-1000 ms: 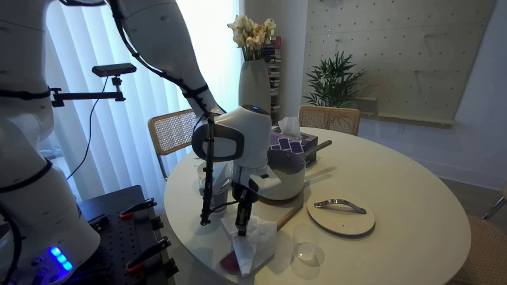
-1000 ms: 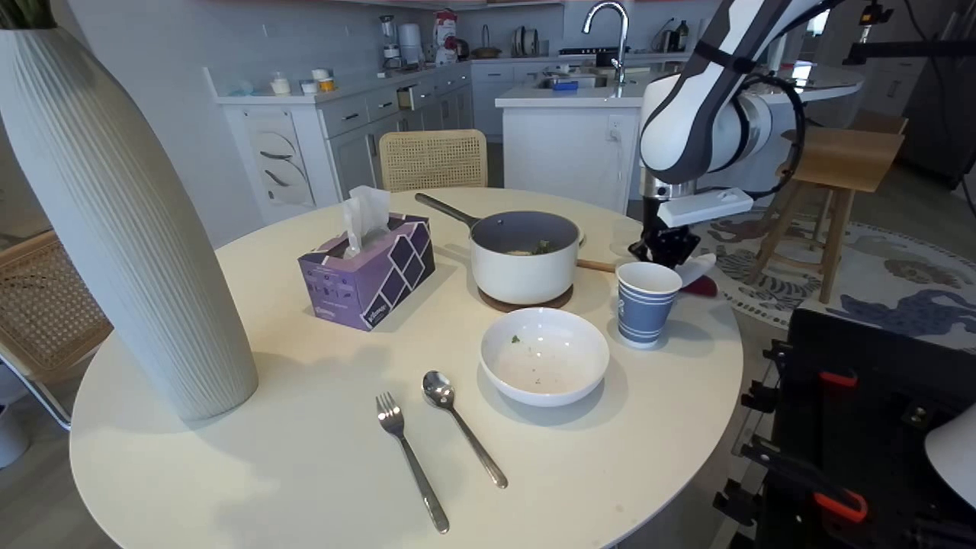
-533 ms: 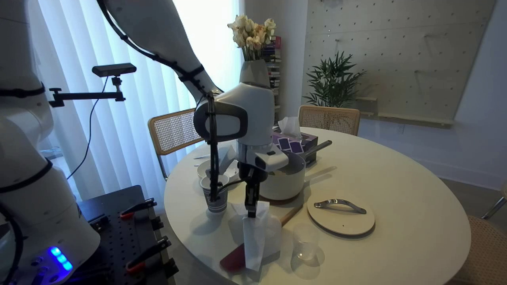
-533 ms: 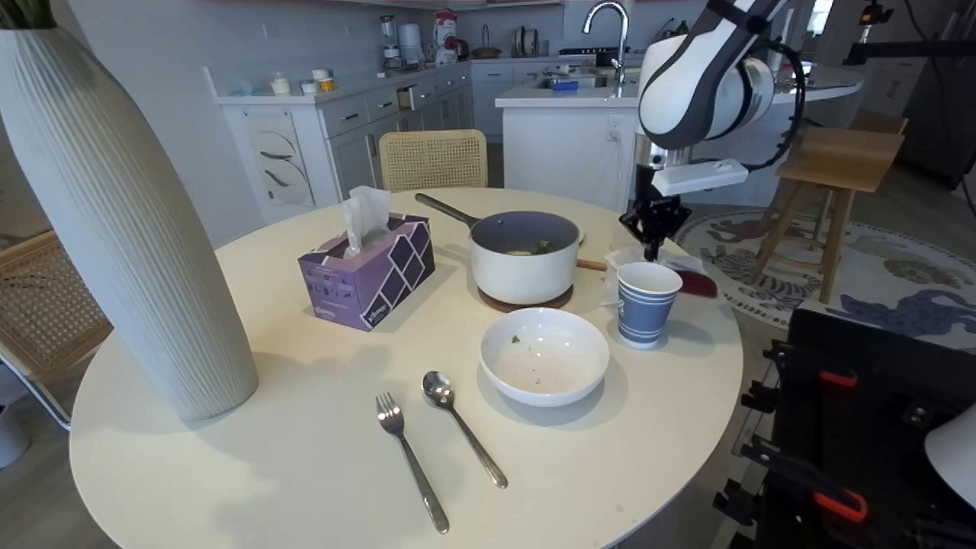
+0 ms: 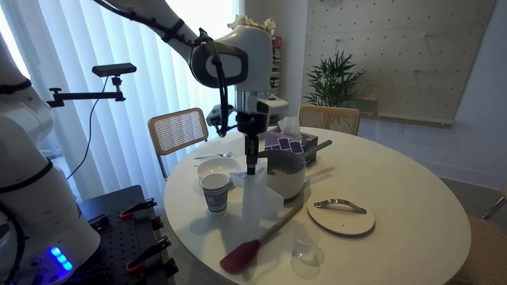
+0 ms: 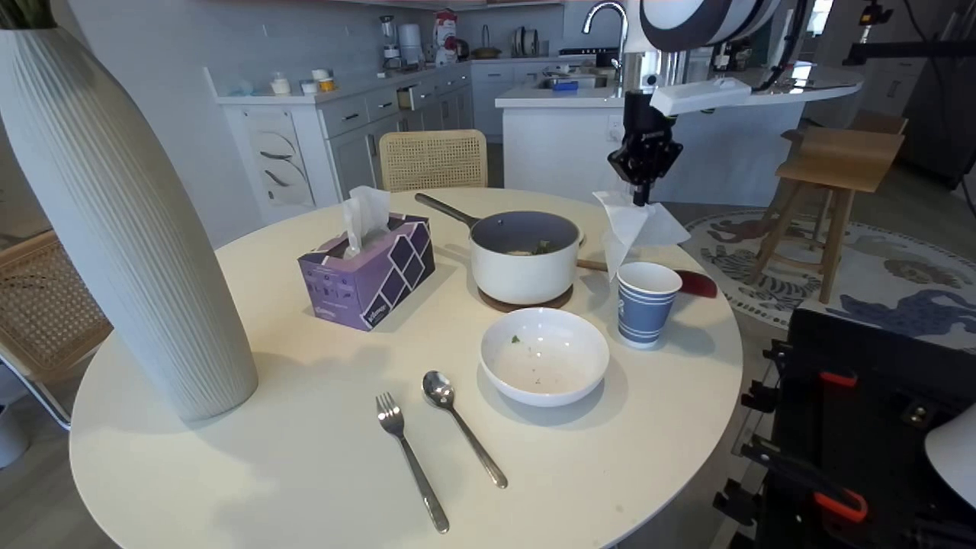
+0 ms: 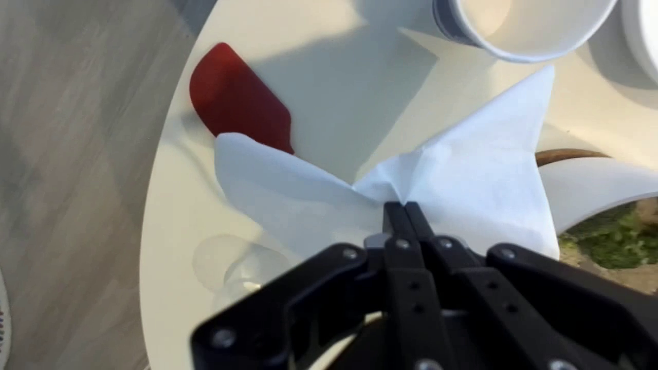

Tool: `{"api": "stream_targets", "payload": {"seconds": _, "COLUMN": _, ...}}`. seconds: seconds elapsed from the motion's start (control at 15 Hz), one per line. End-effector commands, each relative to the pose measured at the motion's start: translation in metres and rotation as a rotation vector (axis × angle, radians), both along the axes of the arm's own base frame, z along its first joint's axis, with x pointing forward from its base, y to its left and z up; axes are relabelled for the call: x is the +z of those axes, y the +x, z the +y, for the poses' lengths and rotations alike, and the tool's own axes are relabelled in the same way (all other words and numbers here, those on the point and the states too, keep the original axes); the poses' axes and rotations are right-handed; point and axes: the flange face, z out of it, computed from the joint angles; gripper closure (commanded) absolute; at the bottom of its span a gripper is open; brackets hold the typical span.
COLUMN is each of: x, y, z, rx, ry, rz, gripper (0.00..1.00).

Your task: Remove the lid from the white pot, pick up the broccoli from the white bowl and place it inside the pot, move the tissue square to the left, pick up the spatula and use it to stir inside the white pot, place the spatula on the table, place the white lid on top of the pot

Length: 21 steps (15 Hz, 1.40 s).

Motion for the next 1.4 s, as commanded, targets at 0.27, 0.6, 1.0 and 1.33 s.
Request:
{"api": "stream_targets", "payload": {"seconds": 0.27, "x": 0.079, "y": 0.028, "z": 0.112, "rx": 0.203, "ry": -0.026, "rz": -0.098, "gripper": 1.0}}
{"api": "stream_targets", "payload": {"seconds": 0.6, "x": 0.103, "y": 0.048, "z": 0.206, "rx": 0.346, "ry": -0.014, "rz": -0.166, "gripper": 1.0}}
{"api": "stream_targets", "payload": {"seconds": 1.0, "x": 0.108, "y": 0.056, "z": 0.299, "rx": 0.501, "ry": 0.006, "rz": -0.25, "gripper": 1.0}}
{"api": "stream_targets", "payload": {"seconds": 1.33, "x": 0.091, "y": 0.071, "z": 0.354, "rx": 0.604, "ry": 0.034, "rz": -0.357, "gripper": 1.0}}
